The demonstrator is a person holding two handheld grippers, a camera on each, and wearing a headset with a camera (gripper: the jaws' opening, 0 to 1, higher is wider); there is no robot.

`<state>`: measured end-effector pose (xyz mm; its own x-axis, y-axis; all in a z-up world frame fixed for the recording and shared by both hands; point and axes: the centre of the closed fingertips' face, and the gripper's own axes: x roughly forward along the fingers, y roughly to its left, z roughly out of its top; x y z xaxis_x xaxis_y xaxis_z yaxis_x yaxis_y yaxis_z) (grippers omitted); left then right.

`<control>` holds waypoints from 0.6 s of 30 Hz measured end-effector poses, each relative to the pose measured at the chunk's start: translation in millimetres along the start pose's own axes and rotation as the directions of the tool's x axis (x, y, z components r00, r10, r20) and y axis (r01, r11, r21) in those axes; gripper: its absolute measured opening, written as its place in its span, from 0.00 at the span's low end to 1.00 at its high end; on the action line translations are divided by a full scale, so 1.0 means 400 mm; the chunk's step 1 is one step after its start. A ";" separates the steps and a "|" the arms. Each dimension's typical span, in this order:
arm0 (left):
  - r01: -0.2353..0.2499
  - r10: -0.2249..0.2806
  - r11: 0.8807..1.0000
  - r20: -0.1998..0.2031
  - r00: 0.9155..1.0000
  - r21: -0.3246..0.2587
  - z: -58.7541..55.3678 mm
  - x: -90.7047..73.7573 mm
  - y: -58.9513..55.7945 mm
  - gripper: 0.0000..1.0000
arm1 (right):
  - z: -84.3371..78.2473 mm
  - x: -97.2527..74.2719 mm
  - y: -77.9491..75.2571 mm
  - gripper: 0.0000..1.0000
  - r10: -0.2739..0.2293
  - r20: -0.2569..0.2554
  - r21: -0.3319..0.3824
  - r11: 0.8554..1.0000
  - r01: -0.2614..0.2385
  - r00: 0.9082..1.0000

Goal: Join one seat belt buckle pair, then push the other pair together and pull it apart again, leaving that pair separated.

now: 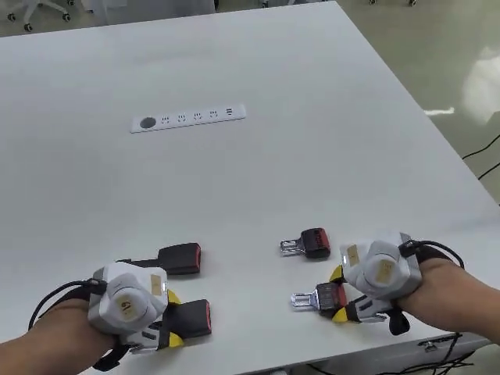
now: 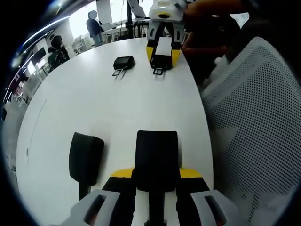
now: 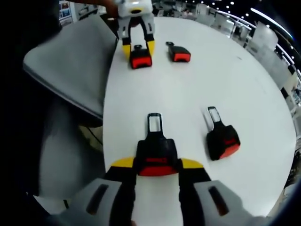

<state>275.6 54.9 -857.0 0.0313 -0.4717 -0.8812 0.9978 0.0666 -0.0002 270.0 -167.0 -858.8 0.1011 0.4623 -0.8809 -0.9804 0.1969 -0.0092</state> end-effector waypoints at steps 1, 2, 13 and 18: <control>-0.001 0.001 1.000 -0.001 1.000 0.000 0.000 0.000 0.000 0.33 | 0.007 0.003 0.001 0.34 0.001 0.006 0.002 1.000 -0.001 1.000; -0.002 0.002 1.000 -0.003 1.000 -0.002 0.000 0.000 -0.001 0.33 | 0.018 0.008 0.004 0.34 0.002 0.013 0.005 1.000 -0.003 1.000; -0.001 0.001 1.000 -0.004 1.000 0.003 -0.002 0.001 -0.001 0.33 | 0.125 0.063 0.044 0.34 0.026 0.078 -0.011 1.000 -0.025 0.997; 0.003 -0.003 1.000 -0.011 1.000 0.011 -0.001 0.001 -0.002 0.33 | 0.174 0.090 0.050 0.34 0.026 0.086 -0.014 1.000 -0.025 0.996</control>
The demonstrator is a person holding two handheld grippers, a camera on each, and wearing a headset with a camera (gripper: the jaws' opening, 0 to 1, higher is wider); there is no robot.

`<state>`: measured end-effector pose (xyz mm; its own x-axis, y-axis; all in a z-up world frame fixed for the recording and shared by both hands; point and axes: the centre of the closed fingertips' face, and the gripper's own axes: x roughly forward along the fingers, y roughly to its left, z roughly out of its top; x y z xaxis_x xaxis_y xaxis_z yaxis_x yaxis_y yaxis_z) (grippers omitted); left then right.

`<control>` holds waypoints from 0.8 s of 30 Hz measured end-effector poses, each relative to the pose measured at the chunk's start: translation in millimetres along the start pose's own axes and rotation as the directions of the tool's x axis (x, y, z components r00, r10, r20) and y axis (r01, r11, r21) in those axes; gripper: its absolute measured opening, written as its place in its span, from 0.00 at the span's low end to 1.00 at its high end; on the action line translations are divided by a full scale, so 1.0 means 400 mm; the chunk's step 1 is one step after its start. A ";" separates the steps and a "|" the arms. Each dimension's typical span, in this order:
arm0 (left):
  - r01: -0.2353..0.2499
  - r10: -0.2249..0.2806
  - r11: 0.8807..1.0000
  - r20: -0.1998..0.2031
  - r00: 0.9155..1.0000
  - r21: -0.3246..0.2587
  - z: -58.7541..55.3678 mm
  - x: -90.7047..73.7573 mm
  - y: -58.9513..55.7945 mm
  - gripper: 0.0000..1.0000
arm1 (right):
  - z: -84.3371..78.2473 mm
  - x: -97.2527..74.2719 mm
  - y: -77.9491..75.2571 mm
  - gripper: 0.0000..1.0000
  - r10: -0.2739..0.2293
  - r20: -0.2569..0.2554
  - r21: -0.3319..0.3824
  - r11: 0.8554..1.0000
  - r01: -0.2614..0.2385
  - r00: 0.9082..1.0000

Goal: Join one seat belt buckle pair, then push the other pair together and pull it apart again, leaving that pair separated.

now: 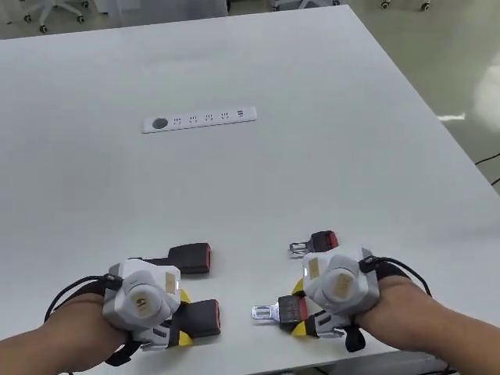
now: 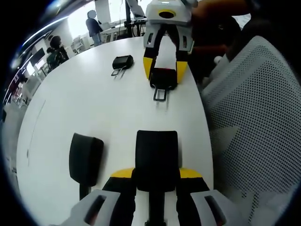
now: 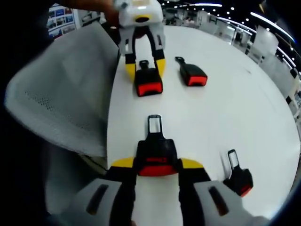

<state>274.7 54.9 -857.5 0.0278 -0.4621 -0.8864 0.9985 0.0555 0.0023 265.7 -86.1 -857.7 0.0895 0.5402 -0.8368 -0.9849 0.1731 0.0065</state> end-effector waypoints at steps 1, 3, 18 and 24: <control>0.001 -0.001 1.000 -0.001 1.000 0.002 0.000 0.000 0.000 0.33 | 0.007 0.005 -0.001 0.34 -0.002 0.000 -0.002 1.000 0.002 1.000; 0.002 -0.002 1.000 -0.003 1.000 0.003 -0.001 0.000 0.000 0.33 | 0.021 0.015 0.000 0.34 0.000 -0.001 -0.014 1.000 0.000 1.000; 0.005 -0.005 1.000 -0.013 1.000 0.006 0.000 0.003 0.001 0.33 | 0.089 0.061 0.002 0.34 0.020 -0.008 -0.052 0.998 -0.021 1.000; 0.007 -0.007 1.000 -0.016 1.000 0.007 -0.001 0.003 0.001 0.33 | 0.098 0.066 0.006 0.34 0.022 -0.016 -0.072 0.997 -0.023 1.000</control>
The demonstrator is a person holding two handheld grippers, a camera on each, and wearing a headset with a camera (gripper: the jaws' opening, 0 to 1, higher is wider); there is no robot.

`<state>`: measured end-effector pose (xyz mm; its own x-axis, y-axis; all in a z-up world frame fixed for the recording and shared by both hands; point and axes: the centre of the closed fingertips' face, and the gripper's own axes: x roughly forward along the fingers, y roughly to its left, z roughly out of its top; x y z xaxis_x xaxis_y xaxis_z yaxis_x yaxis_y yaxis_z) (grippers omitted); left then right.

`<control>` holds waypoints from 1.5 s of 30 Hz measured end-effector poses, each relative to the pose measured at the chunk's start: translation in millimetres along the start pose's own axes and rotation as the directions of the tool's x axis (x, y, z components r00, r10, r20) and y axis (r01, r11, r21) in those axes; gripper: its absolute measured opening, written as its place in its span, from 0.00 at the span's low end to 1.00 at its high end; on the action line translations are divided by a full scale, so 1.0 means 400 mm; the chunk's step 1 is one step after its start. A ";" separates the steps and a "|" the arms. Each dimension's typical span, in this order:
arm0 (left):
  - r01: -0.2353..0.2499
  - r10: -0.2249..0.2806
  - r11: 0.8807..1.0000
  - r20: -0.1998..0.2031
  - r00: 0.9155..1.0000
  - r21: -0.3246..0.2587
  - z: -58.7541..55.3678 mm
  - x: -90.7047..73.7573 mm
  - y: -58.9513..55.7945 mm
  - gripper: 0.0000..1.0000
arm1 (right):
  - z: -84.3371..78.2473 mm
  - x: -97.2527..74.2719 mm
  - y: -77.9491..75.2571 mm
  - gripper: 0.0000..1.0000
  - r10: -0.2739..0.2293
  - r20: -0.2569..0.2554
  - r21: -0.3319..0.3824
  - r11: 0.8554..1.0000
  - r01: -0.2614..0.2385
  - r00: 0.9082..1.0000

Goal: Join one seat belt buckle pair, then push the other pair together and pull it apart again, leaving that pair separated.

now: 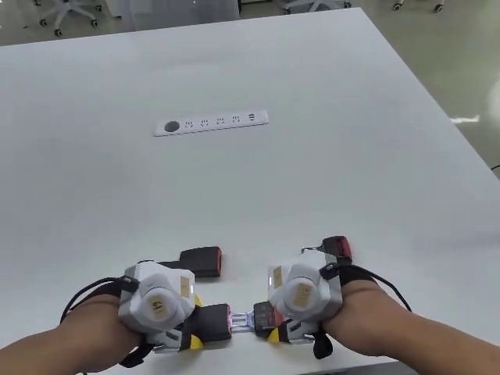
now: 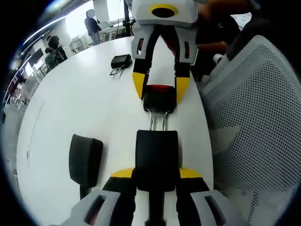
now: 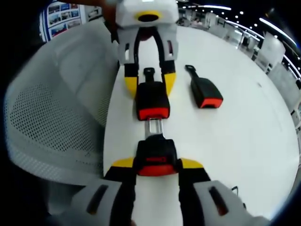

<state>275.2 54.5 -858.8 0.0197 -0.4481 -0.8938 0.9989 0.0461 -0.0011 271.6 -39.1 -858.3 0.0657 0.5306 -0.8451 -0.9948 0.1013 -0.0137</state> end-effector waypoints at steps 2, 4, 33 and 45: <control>0.001 -0.001 1.000 -0.002 1.000 0.001 0.000 0.000 0.000 0.33 | 0.004 0.000 0.000 0.34 0.002 0.012 0.006 1.000 -0.002 1.000; 0.002 -0.002 1.000 -0.003 1.000 0.004 0.001 0.001 0.000 0.33 | 0.008 0.003 0.000 0.34 0.001 0.013 -0.001 1.000 -0.001 1.000; 0.038 -0.035 0.997 -0.042 0.999 0.063 0.001 0.000 0.006 0.31 | 0.071 0.029 0.010 0.29 -0.023 0.096 0.047 0.999 0.018 0.995; 0.049 -0.046 0.996 -0.036 0.998 0.078 -0.001 -0.003 0.005 0.32 | 0.065 0.031 0.016 0.30 -0.032 0.101 0.046 0.999 0.028 0.994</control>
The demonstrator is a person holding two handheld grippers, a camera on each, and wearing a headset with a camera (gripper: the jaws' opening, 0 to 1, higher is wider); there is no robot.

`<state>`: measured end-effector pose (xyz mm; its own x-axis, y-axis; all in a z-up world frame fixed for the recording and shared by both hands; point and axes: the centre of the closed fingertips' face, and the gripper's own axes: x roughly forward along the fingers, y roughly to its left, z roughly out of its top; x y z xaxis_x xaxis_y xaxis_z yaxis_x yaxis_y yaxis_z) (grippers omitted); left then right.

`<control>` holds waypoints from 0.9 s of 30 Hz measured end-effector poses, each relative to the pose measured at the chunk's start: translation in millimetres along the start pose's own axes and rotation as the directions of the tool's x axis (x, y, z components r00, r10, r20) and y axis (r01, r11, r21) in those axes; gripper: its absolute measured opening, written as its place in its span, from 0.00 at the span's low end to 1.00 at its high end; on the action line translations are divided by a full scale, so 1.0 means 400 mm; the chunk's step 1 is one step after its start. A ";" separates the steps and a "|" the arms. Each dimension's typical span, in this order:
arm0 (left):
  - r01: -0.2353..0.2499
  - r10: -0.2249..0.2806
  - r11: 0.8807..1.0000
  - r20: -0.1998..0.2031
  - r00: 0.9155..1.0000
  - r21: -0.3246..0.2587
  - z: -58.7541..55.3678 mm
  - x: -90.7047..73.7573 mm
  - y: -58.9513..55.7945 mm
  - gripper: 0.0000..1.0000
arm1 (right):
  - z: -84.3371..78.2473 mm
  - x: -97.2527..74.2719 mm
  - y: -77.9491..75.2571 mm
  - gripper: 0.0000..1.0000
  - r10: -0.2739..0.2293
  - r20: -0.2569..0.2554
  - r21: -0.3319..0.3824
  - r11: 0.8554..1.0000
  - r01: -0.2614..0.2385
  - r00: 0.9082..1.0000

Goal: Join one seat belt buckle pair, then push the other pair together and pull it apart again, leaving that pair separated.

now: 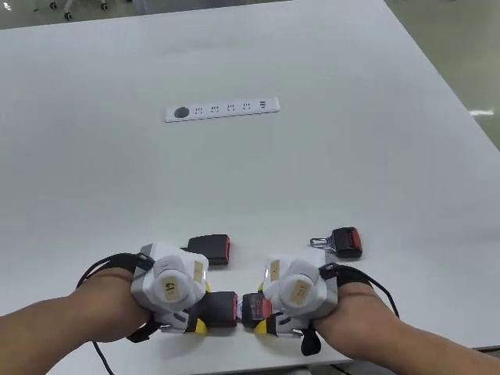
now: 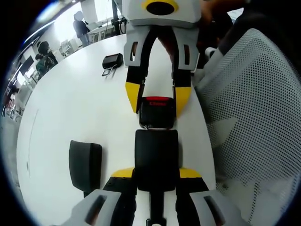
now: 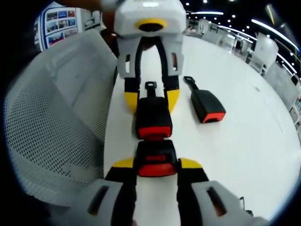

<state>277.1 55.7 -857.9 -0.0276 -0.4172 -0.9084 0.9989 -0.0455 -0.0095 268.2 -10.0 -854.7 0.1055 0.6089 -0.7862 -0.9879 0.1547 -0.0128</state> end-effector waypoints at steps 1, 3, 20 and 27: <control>-0.002 0.002 1.000 0.008 1.000 -0.003 -0.001 -0.001 0.000 0.32 | -0.002 -0.002 0.000 0.30 -0.001 0.005 0.001 1.000 0.001 1.000; -0.006 0.006 1.000 0.031 1.000 -0.018 -0.003 -0.003 0.002 0.31 | -0.003 -0.003 -0.001 0.30 -0.002 0.025 0.010 1.000 0.002 1.000; -0.008 0.009 1.000 0.050 0.999 -0.021 0.002 0.000 0.001 0.32 | 0.001 0.001 -0.004 0.32 0.010 0.049 0.031 0.999 -0.012 0.999; -0.019 0.021 0.999 0.053 0.998 -0.042 0.001 0.000 0.003 0.33 | 0.003 0.002 -0.010 0.33 0.025 0.058 0.039 0.999 -0.028 0.998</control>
<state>278.2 55.4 -857.6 -0.0083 -0.4654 -0.8851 1.0000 0.0007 -0.0098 272.4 -9.1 -854.6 0.0869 0.6565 -0.7493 -0.9852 0.1681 0.0330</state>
